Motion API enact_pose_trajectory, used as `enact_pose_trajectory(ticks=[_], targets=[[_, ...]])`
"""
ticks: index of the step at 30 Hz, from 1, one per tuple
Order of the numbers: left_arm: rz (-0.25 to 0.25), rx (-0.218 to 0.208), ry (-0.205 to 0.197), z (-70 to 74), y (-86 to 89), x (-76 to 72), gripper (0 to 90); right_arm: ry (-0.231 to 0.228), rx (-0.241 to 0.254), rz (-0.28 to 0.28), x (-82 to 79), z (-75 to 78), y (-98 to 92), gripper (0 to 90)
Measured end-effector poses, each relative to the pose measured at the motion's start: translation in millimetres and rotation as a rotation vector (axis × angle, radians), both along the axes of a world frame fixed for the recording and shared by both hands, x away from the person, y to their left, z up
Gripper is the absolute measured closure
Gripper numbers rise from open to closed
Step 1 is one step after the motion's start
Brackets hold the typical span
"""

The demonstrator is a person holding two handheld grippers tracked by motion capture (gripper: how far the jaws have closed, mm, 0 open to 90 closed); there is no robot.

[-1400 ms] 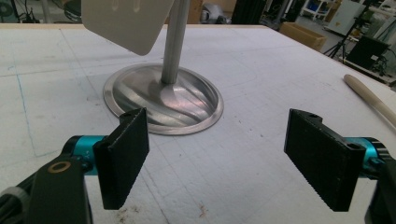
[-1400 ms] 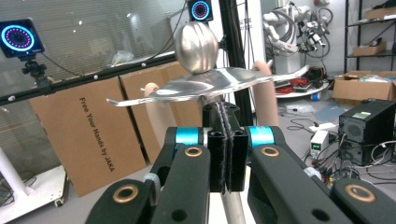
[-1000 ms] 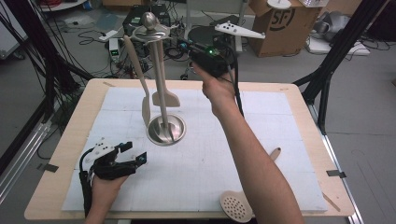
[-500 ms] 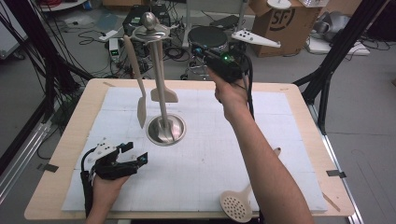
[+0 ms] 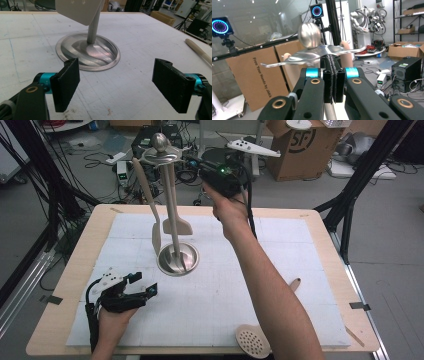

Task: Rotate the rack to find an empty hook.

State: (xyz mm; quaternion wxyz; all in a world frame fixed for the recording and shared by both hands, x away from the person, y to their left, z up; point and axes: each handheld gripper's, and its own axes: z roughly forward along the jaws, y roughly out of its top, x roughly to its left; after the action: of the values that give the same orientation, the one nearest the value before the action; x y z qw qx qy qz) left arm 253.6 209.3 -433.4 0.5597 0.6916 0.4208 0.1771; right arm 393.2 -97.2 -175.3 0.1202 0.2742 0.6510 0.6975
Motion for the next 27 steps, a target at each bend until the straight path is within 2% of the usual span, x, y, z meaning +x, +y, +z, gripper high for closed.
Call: enact_pose_trajectory(ticks=[27], targets=[[-0.004, 0.002, 0.001, -0.2, -1.5, 0.3, 22.8, -0.034, -0.035, 0.047, -15.3, 0.2, 14.5, 90.0]])
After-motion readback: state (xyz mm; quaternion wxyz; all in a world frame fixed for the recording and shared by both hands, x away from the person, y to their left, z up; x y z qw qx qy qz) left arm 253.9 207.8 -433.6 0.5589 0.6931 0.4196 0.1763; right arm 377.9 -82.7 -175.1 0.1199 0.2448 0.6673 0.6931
